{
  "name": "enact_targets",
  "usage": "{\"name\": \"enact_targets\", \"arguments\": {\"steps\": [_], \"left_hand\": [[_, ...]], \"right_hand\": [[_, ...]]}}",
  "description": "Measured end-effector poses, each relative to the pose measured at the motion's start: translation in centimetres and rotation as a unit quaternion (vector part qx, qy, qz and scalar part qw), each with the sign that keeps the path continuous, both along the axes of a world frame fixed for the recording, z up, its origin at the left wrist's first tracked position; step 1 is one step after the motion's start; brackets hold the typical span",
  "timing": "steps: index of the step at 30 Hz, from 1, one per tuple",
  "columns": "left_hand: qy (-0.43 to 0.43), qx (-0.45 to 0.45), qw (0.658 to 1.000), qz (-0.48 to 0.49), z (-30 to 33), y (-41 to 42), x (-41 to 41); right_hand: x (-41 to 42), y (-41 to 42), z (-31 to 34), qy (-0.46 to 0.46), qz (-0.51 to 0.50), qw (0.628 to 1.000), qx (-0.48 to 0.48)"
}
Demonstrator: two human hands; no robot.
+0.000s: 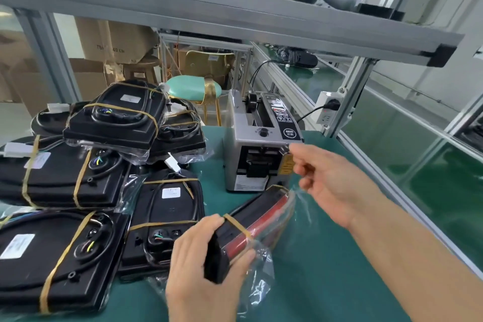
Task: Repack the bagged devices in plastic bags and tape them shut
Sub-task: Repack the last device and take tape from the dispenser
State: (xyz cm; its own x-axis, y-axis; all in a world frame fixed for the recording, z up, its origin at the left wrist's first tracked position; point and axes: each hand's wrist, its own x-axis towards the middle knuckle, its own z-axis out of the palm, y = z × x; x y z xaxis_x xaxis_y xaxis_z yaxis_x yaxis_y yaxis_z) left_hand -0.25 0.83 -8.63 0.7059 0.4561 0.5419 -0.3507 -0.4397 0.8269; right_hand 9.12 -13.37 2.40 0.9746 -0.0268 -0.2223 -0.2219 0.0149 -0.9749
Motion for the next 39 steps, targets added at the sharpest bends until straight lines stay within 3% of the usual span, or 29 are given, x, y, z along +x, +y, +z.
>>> {"name": "enact_targets", "arguments": {"steps": [2, 8, 15, 20, 26, 39], "left_hand": [[0.008, -0.014, 1.000, -0.016, -0.7, -0.5, 0.8], [0.025, 0.015, 0.999, -0.019, -0.5, -0.4, 1.9], [0.009, -0.015, 0.999, -0.033, 0.2, -0.1, 0.8], [-0.017, -0.035, 0.995, -0.095, -0.1, 0.5, 0.5], [0.002, -0.078, 0.990, -0.118, -0.8, 1.2, 0.1], [-0.019, -0.040, 0.993, -0.108, -0.7, 1.1, 0.1]], "right_hand": [[-2.5, -0.2, 0.9, -0.046, 0.046, 0.997, -0.042], [-4.6, 1.3, -0.9, -0.054, 0.136, 0.985, -0.091], [-5.3, 2.9, -2.7, -0.053, 0.120, 0.986, -0.099], [-6.3, 3.6, -2.5, -0.057, 0.098, 0.989, -0.100], [-6.7, 3.9, -3.0, -0.054, 0.092, 0.987, -0.118], [-6.5, 3.7, -3.3, -0.045, 0.094, 0.986, -0.130]]}}
